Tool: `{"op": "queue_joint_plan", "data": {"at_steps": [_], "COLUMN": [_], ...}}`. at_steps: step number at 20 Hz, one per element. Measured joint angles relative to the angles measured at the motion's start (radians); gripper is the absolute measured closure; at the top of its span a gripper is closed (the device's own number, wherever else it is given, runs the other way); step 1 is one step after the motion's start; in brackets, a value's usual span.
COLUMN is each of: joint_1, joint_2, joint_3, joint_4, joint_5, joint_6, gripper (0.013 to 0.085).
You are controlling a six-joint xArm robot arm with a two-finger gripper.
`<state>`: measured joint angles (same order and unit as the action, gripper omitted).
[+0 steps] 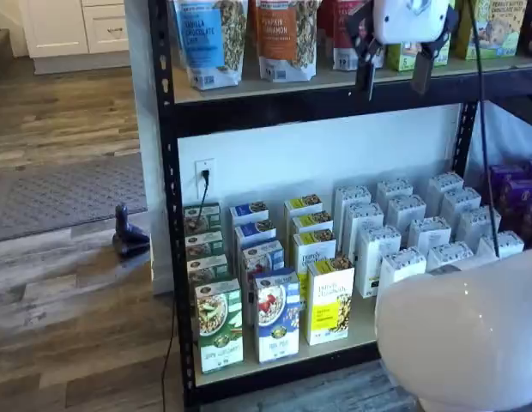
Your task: Pick up the blue and white box that is on the bottom shelf, the second box from the left
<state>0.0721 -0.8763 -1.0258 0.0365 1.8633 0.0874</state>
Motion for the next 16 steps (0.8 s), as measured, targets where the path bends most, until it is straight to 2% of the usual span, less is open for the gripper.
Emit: {"op": "queue_joint_plan", "data": {"at_steps": [8,11,16], "joint_1": [0.047,0.062,0.058], "joint_2": [0.003,0.003,-0.004], "joint_3": [0.113,0.172,0.265], "joint_4": [0.0,-0.008,0.019], "joint_5": [-0.105,-0.172,-0.29], "joint_6": [0.046,0.059,0.054], "gripper": [0.013,0.013,0.013]}}
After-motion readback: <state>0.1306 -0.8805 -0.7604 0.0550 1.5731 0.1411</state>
